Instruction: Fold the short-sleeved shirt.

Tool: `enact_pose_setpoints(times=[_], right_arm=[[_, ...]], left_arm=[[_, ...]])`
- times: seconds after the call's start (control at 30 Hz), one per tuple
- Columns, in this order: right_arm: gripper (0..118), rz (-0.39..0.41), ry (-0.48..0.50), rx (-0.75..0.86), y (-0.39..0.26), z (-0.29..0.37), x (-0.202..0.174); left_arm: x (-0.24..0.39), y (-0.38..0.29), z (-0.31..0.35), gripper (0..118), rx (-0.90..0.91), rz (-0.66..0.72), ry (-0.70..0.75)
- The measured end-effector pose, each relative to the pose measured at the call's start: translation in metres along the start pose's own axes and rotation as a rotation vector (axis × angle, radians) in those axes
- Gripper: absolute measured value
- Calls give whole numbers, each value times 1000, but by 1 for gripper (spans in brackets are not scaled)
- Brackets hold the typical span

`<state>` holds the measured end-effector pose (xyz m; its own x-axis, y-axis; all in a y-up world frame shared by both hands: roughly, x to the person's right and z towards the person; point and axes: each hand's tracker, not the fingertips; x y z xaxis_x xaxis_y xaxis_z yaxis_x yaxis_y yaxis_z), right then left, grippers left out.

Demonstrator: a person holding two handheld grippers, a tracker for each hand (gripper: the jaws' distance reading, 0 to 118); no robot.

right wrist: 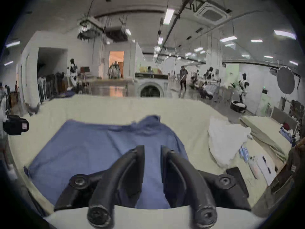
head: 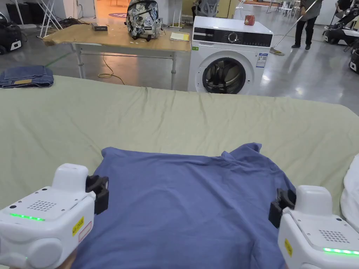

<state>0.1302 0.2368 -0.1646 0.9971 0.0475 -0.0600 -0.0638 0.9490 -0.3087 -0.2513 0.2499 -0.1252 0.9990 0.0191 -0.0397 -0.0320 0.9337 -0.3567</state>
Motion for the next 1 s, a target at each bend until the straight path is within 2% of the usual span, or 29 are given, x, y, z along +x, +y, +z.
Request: enact_pose_setpoints(times=[0.03, 0.07, 0.17, 0.27, 0.53, 0.63, 0.73, 0.77, 0.83, 0.87, 1.0], right_arm=[[1, -6, 10, 18, 1, 0, -3], [0, -7, 24, 19, 3, -2, -6], [0, -39, 49, 52, 4, -4, -13], [0, -23, 44, 46, 6, -3, -20], [0, 25, 117, -17, -11, -3, -26], [0, 35, 122, -54, -23, -5, -26], [0, 6, 146, -101, -29, -7, -25], [0, -4, 156, -116, -30, -7, -24], [0, -9, 166, -139, -30, -8, -25], [0, -8, 167, -139, -31, -7, -26], [0, 19, 165, -147, -31, -7, -27]], left_arm=[[6, 2, 0, 1, 8, -7, 26], [11, 5, -2, 0, 6, -14, 19], [21, 9, -6, 0, -6, -24, -5], [26, 7, -6, 0, -16, -39, 4], [-29, -23, 6, 0, -279, 158, -104], [-54, -36, 14, 0, -384, 162, -39], [-78, -44, 18, 0, -492, 190, 0], [-84, -46, 19, 8, -524, 195, 28], [-96, -51, 19, 37, -574, 217, 39], [-99, -53, 20, 46, -587, 238, 43], [-107, -67, 8, 64, -669, 269, 99]])
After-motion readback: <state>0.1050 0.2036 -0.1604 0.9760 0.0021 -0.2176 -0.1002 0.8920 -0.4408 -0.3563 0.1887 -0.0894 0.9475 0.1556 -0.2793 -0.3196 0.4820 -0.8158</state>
